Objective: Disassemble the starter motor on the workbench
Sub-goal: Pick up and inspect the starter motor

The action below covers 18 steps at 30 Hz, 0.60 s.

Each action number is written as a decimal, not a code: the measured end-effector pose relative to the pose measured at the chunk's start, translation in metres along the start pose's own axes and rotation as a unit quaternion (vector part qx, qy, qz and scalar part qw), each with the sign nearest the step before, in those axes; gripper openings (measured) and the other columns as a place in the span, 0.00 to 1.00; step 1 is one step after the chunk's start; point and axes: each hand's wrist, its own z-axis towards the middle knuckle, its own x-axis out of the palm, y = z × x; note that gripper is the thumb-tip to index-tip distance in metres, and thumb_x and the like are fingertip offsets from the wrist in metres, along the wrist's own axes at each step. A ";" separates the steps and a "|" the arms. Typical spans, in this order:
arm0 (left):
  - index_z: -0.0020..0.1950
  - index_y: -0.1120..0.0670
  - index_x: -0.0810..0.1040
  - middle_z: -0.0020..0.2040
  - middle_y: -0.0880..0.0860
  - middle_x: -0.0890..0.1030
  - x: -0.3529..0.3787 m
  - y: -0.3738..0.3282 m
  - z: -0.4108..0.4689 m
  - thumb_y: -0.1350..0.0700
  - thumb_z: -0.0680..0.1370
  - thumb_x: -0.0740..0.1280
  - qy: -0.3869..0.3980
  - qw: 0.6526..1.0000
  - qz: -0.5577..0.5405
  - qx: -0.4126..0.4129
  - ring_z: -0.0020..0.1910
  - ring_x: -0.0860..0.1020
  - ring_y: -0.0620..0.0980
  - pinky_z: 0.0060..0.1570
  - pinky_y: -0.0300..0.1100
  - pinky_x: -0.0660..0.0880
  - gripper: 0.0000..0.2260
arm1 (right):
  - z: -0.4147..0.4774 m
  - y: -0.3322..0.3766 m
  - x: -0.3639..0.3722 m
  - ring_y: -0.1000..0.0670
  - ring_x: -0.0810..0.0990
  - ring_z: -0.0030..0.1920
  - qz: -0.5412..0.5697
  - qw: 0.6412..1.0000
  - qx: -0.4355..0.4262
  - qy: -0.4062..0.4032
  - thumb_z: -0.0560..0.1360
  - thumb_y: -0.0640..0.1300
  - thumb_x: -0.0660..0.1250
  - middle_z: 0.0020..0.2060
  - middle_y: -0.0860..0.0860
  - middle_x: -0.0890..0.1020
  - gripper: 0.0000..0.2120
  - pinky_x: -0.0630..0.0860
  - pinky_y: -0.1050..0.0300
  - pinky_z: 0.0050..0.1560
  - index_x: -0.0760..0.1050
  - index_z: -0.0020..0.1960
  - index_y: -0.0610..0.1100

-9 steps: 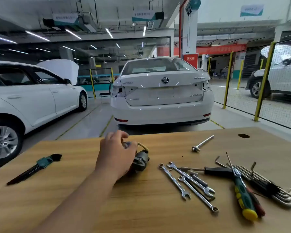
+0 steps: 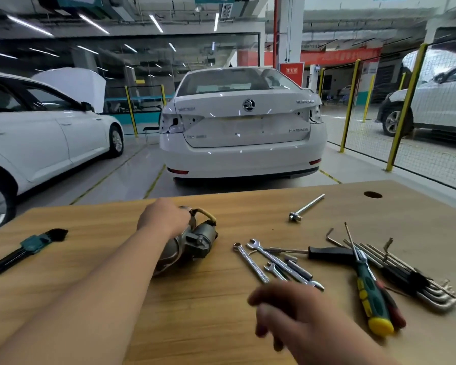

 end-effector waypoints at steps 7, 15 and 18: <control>0.39 0.49 0.80 0.38 0.42 0.77 0.022 0.023 -0.046 0.56 0.70 0.65 -0.142 0.977 -0.113 0.110 0.35 0.73 0.46 0.31 0.36 0.65 0.04 | 0.120 0.038 0.044 0.42 0.79 0.52 0.146 0.974 0.131 -0.116 0.80 0.54 0.59 0.55 0.43 0.79 0.22 0.75 0.49 0.49 0.67 0.68 0.42; 0.46 0.57 0.82 0.48 0.50 0.82 0.027 0.061 -0.076 0.56 0.69 0.58 -0.224 0.911 -0.195 0.286 0.46 0.79 0.48 0.42 0.32 0.71 0.15 | 0.110 0.027 0.059 0.46 0.72 0.65 0.150 0.963 0.087 -0.205 0.81 0.53 0.59 0.69 0.46 0.69 0.25 0.73 0.50 0.60 0.60 0.75 0.45; 0.52 0.60 0.80 0.55 0.54 0.78 0.032 0.082 -0.085 0.56 0.70 0.56 -0.212 0.893 -0.230 0.324 0.55 0.75 0.49 0.50 0.35 0.73 0.18 | 0.096 0.031 0.056 0.56 0.75 0.56 0.136 0.973 -0.008 -0.185 0.83 0.53 0.54 0.58 0.54 0.76 0.13 0.71 0.59 0.51 0.68 0.65 0.54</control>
